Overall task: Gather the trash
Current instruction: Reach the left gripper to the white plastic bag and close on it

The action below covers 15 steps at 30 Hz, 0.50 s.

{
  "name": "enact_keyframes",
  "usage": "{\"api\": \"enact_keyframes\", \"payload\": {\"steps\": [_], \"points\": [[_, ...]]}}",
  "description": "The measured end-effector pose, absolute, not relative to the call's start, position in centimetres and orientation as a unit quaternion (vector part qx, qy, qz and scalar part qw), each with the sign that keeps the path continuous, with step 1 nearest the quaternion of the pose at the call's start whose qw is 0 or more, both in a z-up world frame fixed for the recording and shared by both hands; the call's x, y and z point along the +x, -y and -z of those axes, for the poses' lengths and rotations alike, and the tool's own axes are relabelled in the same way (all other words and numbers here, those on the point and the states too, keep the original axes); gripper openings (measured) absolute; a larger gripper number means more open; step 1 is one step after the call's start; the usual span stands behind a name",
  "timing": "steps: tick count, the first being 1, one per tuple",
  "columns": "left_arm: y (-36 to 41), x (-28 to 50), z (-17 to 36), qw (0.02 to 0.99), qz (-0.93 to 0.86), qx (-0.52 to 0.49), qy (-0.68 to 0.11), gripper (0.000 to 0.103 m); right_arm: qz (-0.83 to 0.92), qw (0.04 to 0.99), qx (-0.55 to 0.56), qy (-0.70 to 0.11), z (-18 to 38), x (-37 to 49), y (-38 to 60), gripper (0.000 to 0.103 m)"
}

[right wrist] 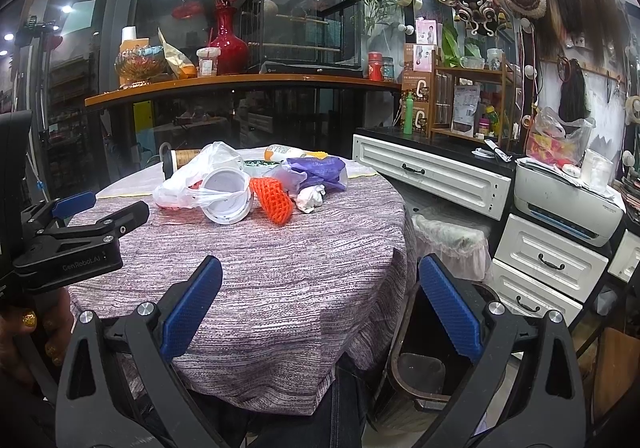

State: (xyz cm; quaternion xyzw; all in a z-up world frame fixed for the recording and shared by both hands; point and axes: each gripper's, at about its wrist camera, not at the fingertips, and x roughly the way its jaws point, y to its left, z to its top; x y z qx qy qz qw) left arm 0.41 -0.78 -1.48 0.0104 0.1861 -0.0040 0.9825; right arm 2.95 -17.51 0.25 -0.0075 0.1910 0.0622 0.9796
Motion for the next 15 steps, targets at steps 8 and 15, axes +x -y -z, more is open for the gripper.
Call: {"api": "enact_keyframes", "payload": {"steps": [8,15], "points": [[0.4,2.0,2.1,0.976,0.012,0.012,-0.218,0.098,-0.085,0.97,-0.028,-0.224,0.4,4.5,16.8,0.098],[-0.9,4.1,3.2,0.966,0.013,0.004,-0.258,0.098,-0.109,0.954,-0.052,-0.274,1.3,6.6,16.0,0.098]]}}
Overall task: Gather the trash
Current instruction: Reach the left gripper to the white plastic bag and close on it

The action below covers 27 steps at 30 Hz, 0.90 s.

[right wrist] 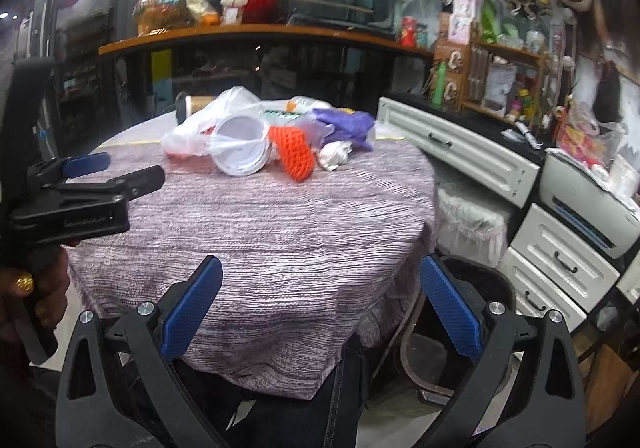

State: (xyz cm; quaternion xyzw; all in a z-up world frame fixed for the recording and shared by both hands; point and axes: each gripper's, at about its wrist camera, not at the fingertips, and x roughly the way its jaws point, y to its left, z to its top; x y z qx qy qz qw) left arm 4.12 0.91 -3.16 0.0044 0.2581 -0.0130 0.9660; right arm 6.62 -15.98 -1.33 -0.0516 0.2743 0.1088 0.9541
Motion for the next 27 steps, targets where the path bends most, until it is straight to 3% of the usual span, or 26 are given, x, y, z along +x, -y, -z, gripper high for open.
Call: {"api": "enact_keyframes", "payload": {"steps": [11,18,27], "points": [[-5.0,9.5,3.2,0.953,0.018,0.052,-0.298,0.098,-0.14,0.945,-0.057,-0.29,0.8,11.3,14.1,0.098],[-11.0,14.5,2.0,0.941,0.033,-0.044,-0.334,0.097,-0.15,0.945,-0.063,-0.284,0.4,12.7,12.5,0.098],[-14.9,18.8,3.9,0.917,0.011,-0.139,-0.373,0.079,-0.15,0.948,-0.085,-0.268,0.1,12.9,11.2,0.098]]}}
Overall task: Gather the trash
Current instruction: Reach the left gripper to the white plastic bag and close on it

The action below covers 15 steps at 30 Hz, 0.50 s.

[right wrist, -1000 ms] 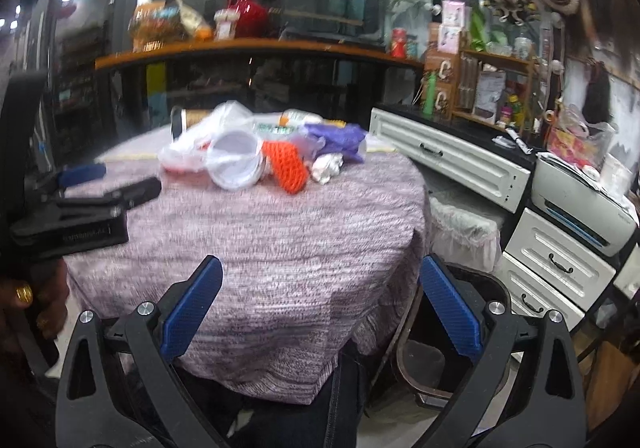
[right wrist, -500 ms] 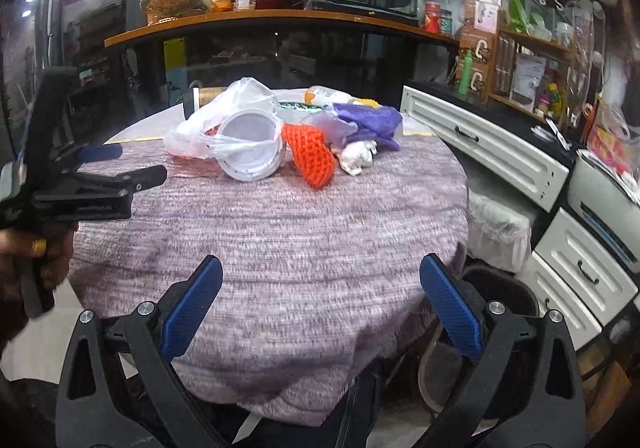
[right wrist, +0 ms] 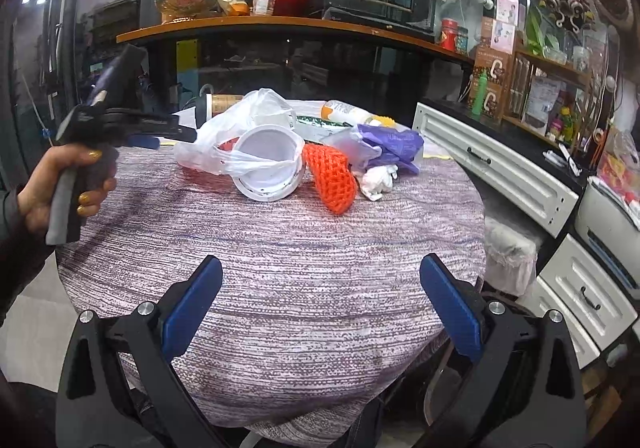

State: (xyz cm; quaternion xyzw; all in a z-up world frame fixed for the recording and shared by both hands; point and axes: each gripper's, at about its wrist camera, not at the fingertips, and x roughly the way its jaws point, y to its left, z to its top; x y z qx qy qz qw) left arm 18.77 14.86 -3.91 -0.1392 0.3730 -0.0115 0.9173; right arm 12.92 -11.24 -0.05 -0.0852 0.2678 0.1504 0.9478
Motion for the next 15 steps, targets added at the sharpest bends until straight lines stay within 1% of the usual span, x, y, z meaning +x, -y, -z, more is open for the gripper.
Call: {"api": "enact_keyframes", "payload": {"steps": [2,3,4,5,8,9,10,11,12,13,15], "points": [[-14.8,19.2,4.2,0.914,0.015,-0.145,-0.379,0.078,-0.15,0.947,-0.084,-0.27,0.2,13.1,11.2,0.098],[-14.6,19.3,4.3,0.912,0.019,-0.148,-0.381,0.075,-0.151,0.947,-0.082,-0.272,0.2,13.3,11.3,0.098],[-14.4,19.5,4.6,0.909,0.025,-0.152,-0.388,0.07,-0.15,0.946,-0.079,-0.275,0.3,13.6,11.3,0.098],[-14.4,20.0,4.6,0.906,0.029,-0.155,-0.393,0.068,-0.15,0.946,-0.077,-0.277,0.3,13.9,11.3,0.098],[-14.1,20.5,4.8,0.905,0.033,-0.155,-0.395,0.054,-0.146,0.946,-0.073,-0.278,0.4,14.3,11.4,0.098],[-13.9,20.6,4.7,0.907,0.03,-0.151,-0.393,0.045,-0.145,0.947,-0.072,-0.278,0.4,14.4,11.4,0.098],[-14.1,20.6,4.7,0.908,0.031,-0.148,-0.391,0.033,-0.145,0.947,-0.071,-0.278,0.4,14.5,11.4,0.098],[-14.0,20.6,4.5,0.909,0.032,-0.145,-0.389,0.028,-0.143,0.947,-0.071,-0.279,0.5,14.6,11.4,0.098],[-14.0,20.5,4.4,0.91,0.033,-0.143,-0.388,0.019,-0.142,0.947,-0.069,-0.281,0.6,14.7,11.5,0.098],[-14.0,20.5,4.2,0.911,0.035,-0.143,-0.385,0.013,-0.142,0.947,-0.068,-0.281,0.6,14.8,11.5,0.098],[-13.8,20.3,3.7,0.916,0.037,-0.136,-0.376,0.007,-0.14,0.947,-0.069,-0.281,0.7,14.9,11.5,0.098]]}}
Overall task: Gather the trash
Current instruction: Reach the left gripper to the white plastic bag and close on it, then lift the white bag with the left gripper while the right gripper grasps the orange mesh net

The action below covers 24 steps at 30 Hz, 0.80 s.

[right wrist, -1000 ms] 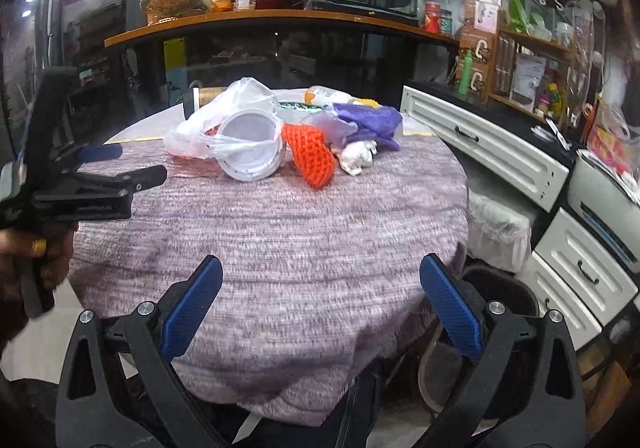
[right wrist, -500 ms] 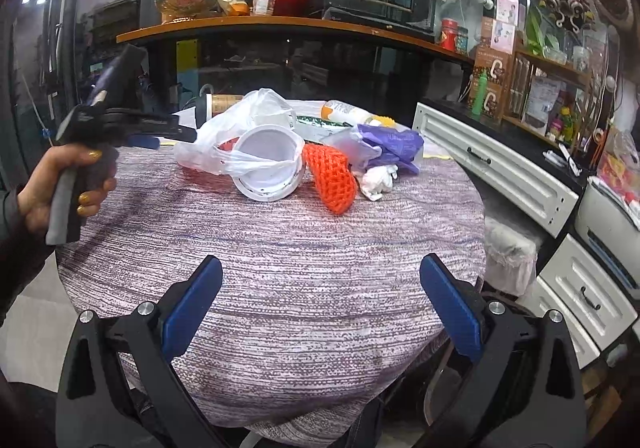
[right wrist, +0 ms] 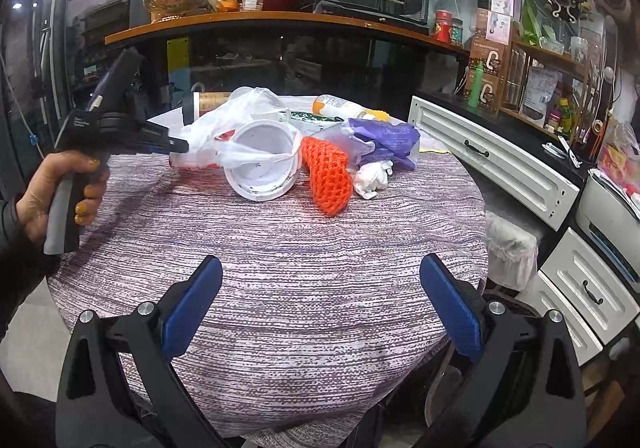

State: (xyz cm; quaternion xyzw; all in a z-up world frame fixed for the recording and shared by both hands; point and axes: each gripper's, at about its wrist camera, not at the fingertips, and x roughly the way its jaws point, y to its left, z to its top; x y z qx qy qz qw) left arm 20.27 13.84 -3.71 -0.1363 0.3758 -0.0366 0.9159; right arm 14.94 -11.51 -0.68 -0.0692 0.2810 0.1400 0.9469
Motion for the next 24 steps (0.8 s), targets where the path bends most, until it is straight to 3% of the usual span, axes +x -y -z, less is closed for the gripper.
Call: {"api": "enact_keyframes", "payload": {"steps": [4,17,24], "points": [[-13.5,19.5,1.9,0.929,0.039,-0.128,-0.344,0.003,-0.139,0.946,-0.066,-0.284,0.7,15.6,11.7,0.098],[-10.4,17.2,-8.8,0.967,0.086,-0.105,-0.215,0.003,-0.155,0.937,-0.06,-0.307,1.2,20.8,12.1,0.098],[-10.3,16.3,-11.4,0.975,0.085,-0.099,-0.182,0.003,-0.175,0.922,-0.052,-0.341,1.8,26.3,11.1,0.098]]}}
